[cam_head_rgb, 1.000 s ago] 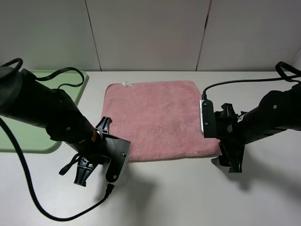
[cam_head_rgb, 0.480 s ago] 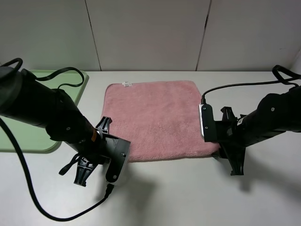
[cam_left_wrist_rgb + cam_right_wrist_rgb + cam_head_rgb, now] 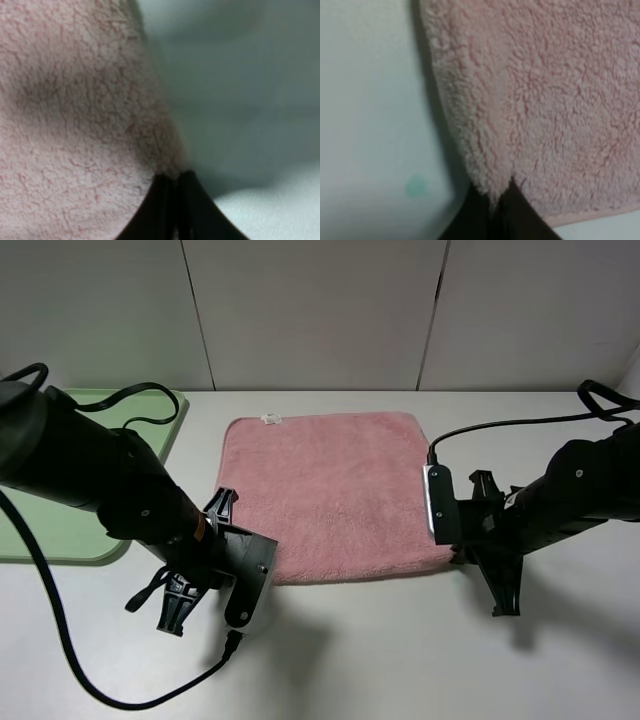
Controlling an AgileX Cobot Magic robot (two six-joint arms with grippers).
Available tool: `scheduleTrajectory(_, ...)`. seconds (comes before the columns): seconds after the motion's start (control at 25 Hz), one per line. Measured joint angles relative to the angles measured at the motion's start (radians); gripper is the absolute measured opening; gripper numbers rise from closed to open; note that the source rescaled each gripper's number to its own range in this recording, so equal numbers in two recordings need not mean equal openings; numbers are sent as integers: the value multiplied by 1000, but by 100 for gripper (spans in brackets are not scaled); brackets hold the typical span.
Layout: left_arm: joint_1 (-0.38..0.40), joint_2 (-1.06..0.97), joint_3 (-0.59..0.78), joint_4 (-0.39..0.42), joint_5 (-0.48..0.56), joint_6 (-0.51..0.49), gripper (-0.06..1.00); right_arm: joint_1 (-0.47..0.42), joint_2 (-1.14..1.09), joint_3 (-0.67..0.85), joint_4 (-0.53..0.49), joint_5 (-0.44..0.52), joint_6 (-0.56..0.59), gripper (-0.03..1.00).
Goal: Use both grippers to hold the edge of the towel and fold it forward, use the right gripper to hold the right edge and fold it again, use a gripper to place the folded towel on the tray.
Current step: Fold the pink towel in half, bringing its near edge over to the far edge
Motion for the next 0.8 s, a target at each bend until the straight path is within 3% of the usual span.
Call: scheduleTrajectory(0.8, 0, 0, -1, 2, 31, 0, 0, 0, -51, 1, -4, 60, 0, 0)
